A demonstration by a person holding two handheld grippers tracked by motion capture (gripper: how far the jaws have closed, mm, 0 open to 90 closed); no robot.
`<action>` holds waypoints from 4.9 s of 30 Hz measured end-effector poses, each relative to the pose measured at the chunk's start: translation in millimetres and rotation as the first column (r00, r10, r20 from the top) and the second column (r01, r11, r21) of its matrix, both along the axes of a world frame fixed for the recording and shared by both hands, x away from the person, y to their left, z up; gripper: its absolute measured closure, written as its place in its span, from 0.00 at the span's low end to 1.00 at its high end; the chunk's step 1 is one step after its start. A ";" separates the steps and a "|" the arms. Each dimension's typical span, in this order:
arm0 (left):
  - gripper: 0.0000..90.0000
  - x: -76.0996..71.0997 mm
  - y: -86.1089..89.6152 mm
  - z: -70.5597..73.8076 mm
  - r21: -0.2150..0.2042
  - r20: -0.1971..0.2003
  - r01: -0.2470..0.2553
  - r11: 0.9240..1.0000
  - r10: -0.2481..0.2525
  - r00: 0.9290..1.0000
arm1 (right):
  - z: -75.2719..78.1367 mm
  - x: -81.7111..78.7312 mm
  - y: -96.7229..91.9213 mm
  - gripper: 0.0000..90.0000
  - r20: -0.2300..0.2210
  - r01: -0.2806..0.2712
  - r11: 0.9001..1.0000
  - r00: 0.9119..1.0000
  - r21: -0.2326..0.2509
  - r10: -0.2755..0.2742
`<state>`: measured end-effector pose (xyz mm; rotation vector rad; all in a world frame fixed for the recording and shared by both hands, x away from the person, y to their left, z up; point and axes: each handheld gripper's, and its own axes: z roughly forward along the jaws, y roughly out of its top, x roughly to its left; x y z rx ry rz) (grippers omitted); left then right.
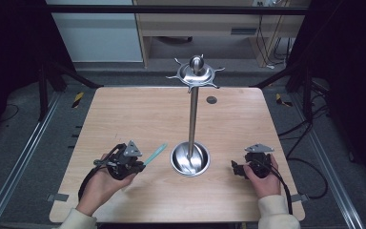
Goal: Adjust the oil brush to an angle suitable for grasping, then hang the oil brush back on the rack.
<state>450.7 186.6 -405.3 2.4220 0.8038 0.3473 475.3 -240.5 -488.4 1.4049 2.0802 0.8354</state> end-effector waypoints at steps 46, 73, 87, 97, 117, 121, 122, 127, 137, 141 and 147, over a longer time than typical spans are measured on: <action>0.91 -2.3 25.8 60.7 -0.263 0.216 -0.081 0.961 0.140 0.966 | 1.0 0.8 1.0 0.11 0.000 -0.005 1.000 1.000 0.001 0.005; 0.91 -6.1 8.5 102.9 -0.347 0.332 -0.021 0.937 0.144 0.932 | 1.6 0.6 0.4 0.11 0.000 -0.006 1.000 1.000 0.002 0.006; 0.91 -11.2 2.1 119.5 -0.407 0.382 0.017 0.913 0.154 0.911 | 1.7 0.1 0.3 0.11 0.005 -0.006 1.000 1.000 0.001 0.006; 0.91 -11.8 -2.9 133.0 -0.442 0.386 0.045 0.896 0.145 0.911 | 1.5 0.1 0.3 0.11 0.002 -0.004 1.000 1.000 -0.002 0.004; 0.91 -2.0 -5.1 142.4 -0.513 0.360 0.093 0.854 0.115 0.926 | 1.2 0.2 0.2 0.11 -0.002 -0.006 1.000 1.000 -0.003 0.006; 0.91 -1.7 -7.5 142.9 -0.514 0.357 0.100 0.852 0.106 0.928 | 1.1 0.3 -0.1 0.11 0.002 -0.007 1.000 1.000 -0.006 0.007; 0.91 -1.9 -8.1 143.0 -0.511 0.357 0.101 0.853 0.104 0.929 | 1.2 0.2 0.0 0.11 0.002 -0.005 1.000 1.000 -0.005 0.005; 0.91 -1.6 -9.7 143.2 -0.512 0.352 0.106 0.852 0.095 0.931 | 1.2 0.3 0.0 0.11 0.002 -0.008 1.000 1.000 -0.004 0.008; 0.91 2.3 -13.6 144.3 -0.509 0.336 0.104 0.855 0.085 0.938 | 1.4 0.2 0.0 0.11 0.001 -0.005 1.000 1.000 -0.002 0.005; 0.91 4.1 -15.5 143.6 -0.509 0.329 0.105 0.854 0.080 0.941 | 1.6 0.1 -0.1 0.11 0.000 -0.005 1.000 1.000 0.002 0.005; 0.91 5.6 -18.1 142.8 -0.510 0.322 0.110 0.853 0.070 0.944 | 1.6 0.1 -0.3 0.11 -0.002 -0.008 1.000 1.000 0.005 0.008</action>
